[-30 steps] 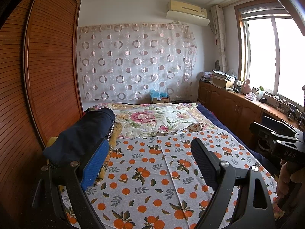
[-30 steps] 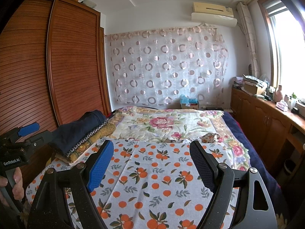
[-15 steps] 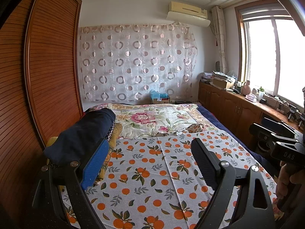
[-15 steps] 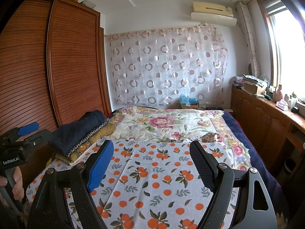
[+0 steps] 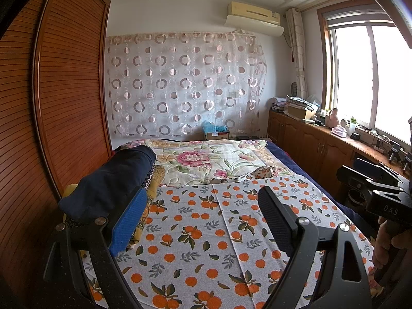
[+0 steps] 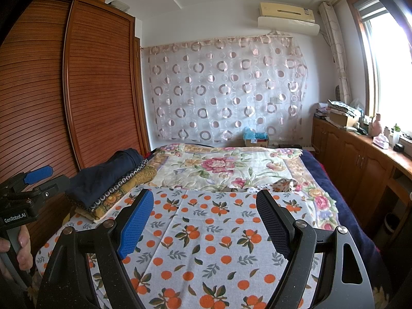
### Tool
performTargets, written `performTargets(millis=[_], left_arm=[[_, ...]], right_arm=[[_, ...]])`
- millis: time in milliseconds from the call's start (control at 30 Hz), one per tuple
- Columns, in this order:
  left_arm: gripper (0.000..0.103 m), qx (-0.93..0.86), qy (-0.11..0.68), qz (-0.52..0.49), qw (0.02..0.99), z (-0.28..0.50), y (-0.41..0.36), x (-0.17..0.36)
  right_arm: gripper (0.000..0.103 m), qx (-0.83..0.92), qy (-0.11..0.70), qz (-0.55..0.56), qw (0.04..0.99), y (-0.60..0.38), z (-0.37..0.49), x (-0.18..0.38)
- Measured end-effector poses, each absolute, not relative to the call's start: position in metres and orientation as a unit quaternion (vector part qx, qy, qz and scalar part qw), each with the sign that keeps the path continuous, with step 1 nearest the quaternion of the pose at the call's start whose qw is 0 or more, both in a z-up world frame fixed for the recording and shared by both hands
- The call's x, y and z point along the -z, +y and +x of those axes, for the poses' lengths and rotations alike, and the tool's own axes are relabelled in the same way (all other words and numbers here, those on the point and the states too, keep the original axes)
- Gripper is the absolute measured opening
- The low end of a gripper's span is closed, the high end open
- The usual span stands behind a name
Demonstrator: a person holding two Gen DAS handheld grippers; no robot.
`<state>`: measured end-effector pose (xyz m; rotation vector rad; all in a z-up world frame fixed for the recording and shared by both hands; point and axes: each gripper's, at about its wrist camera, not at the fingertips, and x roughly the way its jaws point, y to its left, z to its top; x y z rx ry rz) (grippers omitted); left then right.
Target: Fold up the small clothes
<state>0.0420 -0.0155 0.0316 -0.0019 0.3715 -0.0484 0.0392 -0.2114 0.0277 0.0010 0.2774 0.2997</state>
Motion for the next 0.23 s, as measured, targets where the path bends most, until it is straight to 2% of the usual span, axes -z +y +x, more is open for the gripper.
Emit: performTargets(millis=[233], left_arm=[[0.088, 0.024, 0.185, -0.002, 0.982, 0.0419, -0.0153, -0.0313]], right_arm=[[0.083, -0.150, 0.138, 0.000, 0.979, -0.2120, 0.0396, -0.0275]])
